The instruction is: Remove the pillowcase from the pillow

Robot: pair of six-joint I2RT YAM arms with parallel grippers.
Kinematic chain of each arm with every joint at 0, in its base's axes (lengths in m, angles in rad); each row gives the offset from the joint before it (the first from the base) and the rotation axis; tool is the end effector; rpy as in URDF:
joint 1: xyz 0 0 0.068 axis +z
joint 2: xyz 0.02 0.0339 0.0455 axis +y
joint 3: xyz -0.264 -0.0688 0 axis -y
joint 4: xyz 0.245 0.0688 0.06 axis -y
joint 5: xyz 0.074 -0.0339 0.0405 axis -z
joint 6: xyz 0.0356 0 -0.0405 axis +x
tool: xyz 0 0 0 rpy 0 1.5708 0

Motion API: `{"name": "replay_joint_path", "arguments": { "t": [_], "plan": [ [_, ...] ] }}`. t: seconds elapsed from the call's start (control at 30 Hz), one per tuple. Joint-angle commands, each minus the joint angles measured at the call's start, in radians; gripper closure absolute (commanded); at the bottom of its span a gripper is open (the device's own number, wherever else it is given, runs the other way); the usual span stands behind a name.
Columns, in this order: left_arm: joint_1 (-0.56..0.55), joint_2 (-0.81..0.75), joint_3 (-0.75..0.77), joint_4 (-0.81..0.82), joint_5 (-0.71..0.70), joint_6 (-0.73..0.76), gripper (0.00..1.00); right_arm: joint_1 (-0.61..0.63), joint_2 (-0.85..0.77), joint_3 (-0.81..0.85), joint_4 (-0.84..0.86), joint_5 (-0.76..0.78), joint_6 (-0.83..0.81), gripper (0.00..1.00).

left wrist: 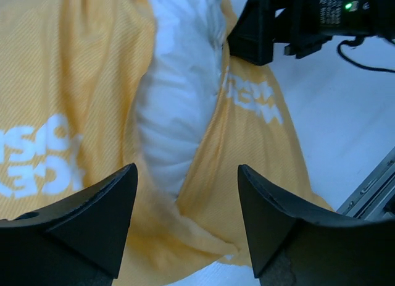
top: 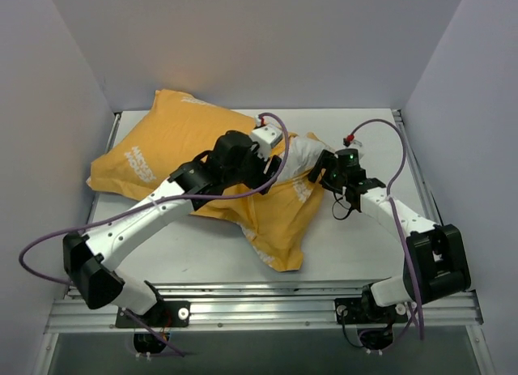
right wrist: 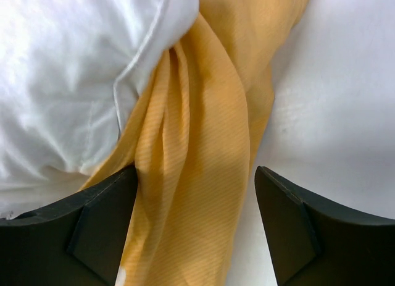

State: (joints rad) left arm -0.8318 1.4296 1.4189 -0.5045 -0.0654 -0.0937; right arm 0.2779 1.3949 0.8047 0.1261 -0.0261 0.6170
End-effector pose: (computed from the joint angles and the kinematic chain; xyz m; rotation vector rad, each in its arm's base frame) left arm 0.2198 -0.2378 0.3783 0.7279 1.9942 -0.4902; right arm 0.2966 0.0856 0.2379 0.3354 2.0586 0.5820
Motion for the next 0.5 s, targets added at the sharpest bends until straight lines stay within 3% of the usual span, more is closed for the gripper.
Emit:
{"name": "replay_joint_path", "arguments": {
  "t": [0.0,0.2,0.33,0.47],
  "plan": [
    [-0.042,0.083,0.121,0.029,0.007,0.066,0.28,0.001,0.024,0.06,0.033,0.037,-0.094,0.28],
    [-0.055,0.279,0.253,0.018,-0.068,0.043,0.36,0.003,0.012,0.015,0.061,0.002,-0.068,0.28],
    [-0.044,0.373,0.287,-0.031,-0.284,0.022,0.37,0.004,-0.03,-0.009,0.043,-0.003,-0.071,0.28],
    [-0.024,0.385,0.262,-0.031,-0.39,0.002,0.34,0.007,-0.091,-0.024,0.02,0.006,-0.077,0.28]
  ]
}}
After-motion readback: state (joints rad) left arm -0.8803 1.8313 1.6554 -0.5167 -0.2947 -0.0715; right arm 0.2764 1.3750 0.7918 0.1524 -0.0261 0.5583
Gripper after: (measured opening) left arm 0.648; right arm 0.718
